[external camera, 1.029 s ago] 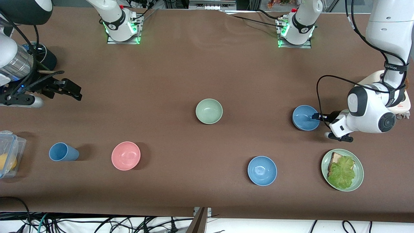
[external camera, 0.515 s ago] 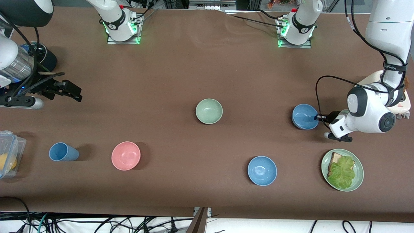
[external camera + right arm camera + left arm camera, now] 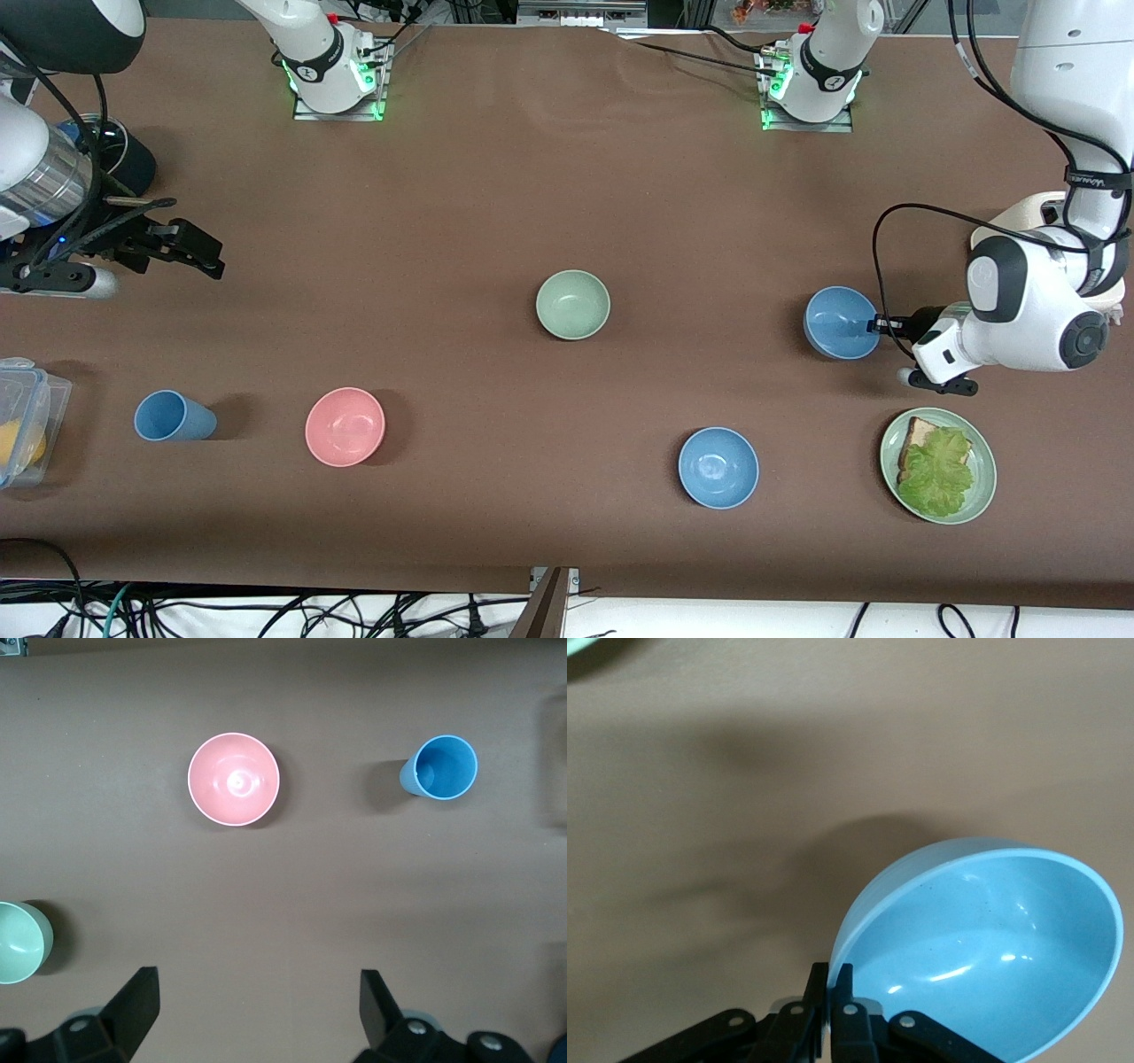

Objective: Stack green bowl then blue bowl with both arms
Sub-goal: 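Grasp the blue bowl rim with the left gripper, then carry the blue bowl with the left gripper over the green bowl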

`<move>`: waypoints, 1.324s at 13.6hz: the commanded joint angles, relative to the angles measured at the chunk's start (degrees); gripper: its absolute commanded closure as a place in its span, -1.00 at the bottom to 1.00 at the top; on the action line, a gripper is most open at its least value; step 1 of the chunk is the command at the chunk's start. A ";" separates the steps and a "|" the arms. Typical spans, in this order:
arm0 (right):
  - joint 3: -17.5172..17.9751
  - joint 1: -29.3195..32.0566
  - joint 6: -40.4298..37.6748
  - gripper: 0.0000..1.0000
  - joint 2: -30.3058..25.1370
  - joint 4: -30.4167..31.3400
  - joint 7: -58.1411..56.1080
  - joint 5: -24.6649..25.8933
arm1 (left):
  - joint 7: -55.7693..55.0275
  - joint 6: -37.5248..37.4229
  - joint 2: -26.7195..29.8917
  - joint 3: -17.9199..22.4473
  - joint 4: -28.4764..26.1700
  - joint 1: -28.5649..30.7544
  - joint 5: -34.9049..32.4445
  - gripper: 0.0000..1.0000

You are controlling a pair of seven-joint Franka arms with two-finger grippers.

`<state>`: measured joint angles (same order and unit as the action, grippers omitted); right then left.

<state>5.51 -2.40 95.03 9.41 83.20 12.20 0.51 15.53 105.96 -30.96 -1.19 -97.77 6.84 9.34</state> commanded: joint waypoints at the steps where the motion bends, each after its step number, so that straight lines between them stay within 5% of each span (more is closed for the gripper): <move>1: 0.38 0.65 -0.64 -1.00 0.26 -1.11 -0.25 0.28 | -6.72 -7.85 0.46 -1.35 6.43 -1.91 1.56 1.00; 11: -0.76 0.73 -2.39 -1.00 -1.31 3.53 0.71 -0.60 | -24.65 -14.91 0.46 -12.77 16.12 -3.40 4.19 1.00; 18: -1.55 0.73 -2.48 -1.00 -2.55 6.09 0.98 -2.09 | -37.94 -14.29 -0.32 -13.14 19.02 -13.86 4.19 1.00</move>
<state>3.70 -2.28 92.89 8.95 87.43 12.79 -0.43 -20.41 92.37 -30.36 -15.06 -81.14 -4.95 12.44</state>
